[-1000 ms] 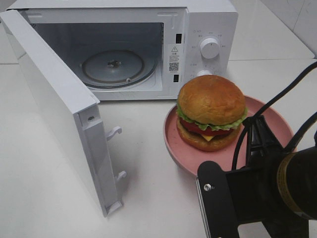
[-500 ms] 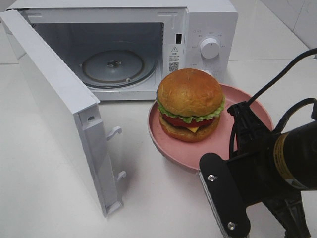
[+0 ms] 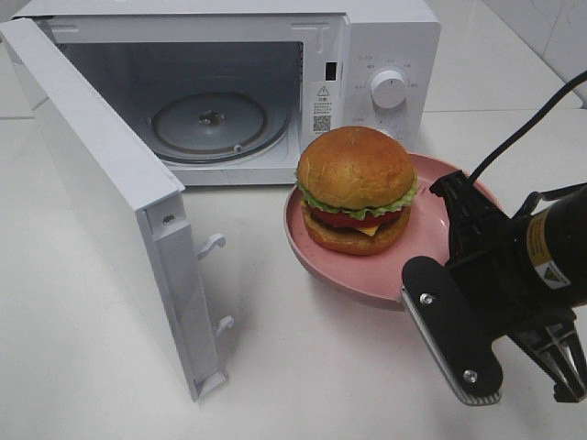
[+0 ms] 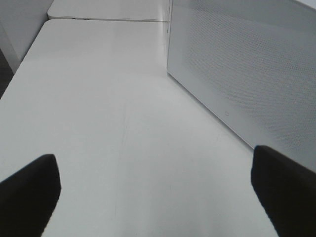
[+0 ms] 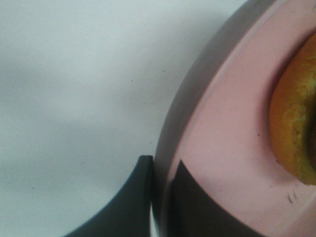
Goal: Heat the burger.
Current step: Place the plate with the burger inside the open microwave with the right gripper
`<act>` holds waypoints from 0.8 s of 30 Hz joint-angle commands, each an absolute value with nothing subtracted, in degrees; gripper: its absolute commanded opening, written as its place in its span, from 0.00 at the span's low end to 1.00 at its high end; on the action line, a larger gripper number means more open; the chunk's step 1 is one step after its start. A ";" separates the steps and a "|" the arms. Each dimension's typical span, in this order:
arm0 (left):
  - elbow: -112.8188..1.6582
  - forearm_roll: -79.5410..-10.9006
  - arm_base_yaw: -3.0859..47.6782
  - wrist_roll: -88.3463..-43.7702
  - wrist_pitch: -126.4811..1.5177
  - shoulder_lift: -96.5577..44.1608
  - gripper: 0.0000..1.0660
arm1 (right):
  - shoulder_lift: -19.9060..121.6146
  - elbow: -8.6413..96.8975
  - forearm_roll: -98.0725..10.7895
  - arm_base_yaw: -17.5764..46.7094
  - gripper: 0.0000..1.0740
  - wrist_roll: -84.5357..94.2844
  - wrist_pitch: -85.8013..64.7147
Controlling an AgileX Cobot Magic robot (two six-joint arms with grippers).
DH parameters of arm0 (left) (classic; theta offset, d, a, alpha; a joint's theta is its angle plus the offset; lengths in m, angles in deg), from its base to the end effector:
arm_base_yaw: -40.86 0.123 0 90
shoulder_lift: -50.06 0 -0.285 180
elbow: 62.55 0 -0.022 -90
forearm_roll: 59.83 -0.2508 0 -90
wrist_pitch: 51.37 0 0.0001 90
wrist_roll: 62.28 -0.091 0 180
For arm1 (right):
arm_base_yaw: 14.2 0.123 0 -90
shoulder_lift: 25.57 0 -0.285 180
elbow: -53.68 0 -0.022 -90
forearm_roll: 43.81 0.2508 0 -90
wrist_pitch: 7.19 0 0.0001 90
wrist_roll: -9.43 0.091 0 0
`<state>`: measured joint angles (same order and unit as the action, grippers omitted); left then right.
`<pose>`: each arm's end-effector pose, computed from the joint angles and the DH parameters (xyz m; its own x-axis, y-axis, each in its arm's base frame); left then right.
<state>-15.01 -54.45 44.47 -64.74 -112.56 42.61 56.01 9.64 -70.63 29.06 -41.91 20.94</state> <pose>-0.0079 -0.0080 0.2819 -0.4387 -0.0301 -0.8981 0.0098 0.9992 -0.0383 0.1719 0.1351 0.1988 0.4145 -0.9082 0.0583 -0.7673 -0.3832 -0.5143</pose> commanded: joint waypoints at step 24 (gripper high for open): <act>-14.90 -54.27 44.24 -64.86 -112.62 43.65 0.92 | 55.84 14.11 -46.45 17.89 0.00 -83.68 17.45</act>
<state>-15.01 -54.45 44.47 -64.74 -112.56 42.61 56.41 13.19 -47.19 18.00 -83.05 20.77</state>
